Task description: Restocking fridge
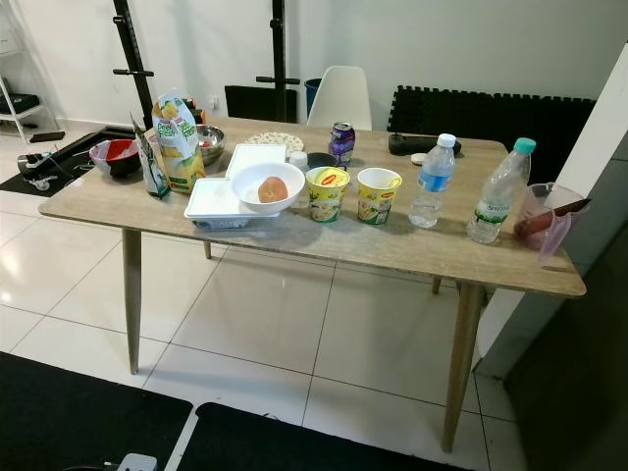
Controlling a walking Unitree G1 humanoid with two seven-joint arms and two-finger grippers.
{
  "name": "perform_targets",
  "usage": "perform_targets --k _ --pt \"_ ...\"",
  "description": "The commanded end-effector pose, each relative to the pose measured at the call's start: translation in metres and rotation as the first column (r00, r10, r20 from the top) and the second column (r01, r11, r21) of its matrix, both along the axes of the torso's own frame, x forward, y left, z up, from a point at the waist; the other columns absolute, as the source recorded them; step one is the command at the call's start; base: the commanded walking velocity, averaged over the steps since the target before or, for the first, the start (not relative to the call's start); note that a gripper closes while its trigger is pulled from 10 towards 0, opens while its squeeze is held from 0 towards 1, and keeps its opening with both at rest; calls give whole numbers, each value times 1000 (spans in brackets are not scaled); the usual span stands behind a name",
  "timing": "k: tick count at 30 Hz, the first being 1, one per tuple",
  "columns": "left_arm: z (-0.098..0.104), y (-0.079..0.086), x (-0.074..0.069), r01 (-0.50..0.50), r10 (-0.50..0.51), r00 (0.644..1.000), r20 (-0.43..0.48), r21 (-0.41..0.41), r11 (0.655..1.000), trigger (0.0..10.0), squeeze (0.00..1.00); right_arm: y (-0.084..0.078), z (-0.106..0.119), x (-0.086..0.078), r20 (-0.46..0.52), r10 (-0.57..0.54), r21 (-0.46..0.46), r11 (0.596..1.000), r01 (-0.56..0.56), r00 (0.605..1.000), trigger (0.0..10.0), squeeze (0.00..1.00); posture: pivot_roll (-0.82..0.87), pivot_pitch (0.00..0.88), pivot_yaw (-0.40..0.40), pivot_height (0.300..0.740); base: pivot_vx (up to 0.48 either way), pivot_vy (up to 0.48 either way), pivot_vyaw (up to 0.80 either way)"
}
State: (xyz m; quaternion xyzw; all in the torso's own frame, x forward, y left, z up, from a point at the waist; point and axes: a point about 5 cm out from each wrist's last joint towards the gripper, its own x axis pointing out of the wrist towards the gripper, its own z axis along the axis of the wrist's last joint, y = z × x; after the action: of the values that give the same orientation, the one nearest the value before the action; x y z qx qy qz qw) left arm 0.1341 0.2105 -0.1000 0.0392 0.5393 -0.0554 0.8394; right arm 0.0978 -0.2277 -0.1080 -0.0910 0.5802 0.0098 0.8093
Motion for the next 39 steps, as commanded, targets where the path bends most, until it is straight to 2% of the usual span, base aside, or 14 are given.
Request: perform_targets --k 1,4,6,11,16,20,39 --pt "-2 -2 -2 23 -23 999 -26 23 999 10000 0 4 0 3 5 3 4 1000 -3 1000 10000 0 -43 0 17 740 0 0 0" --pt "-2 -2 -2 24 -23 999 -25 30 999 10000 0 5 0 4 4 5 4 1000 -5 1000 10000 0 -43 0 17 740 0 0 0" --pt "-1 -6 1 -3 3 1000 1 -4 1000 10000 0 7 0 5 2 11 5 1000 -11 1000 10000 0 -44 0 19 740 0 0 0" --pt "0 -10 4 -8 9 1000 18 -10 1000 10000 0 5 0 5 -3 19 -5 1000 -19 1000 10000 0 -46 0 19 740 0 0 0" --pt "-1 -10 3 35 -36 999 10 27 999 10000 0 5 0 5 -2 25 -5 1000 -25 1000 10000 0 -47 0 18 740 0 0 0" --pt "-1 -11 3 35 -35 999 8 20 999 10000 0 5 0 5 -1 25 -5 1000 -25 1000 10000 0 -48 0 19 740 0 0 0" --pt "-2 -14 2 47 -47 999 2 17 999 10000 0 6 0 6 1 24 -4 1000 -24 1000 10000 0 -46 0 17 740 285 0 0"
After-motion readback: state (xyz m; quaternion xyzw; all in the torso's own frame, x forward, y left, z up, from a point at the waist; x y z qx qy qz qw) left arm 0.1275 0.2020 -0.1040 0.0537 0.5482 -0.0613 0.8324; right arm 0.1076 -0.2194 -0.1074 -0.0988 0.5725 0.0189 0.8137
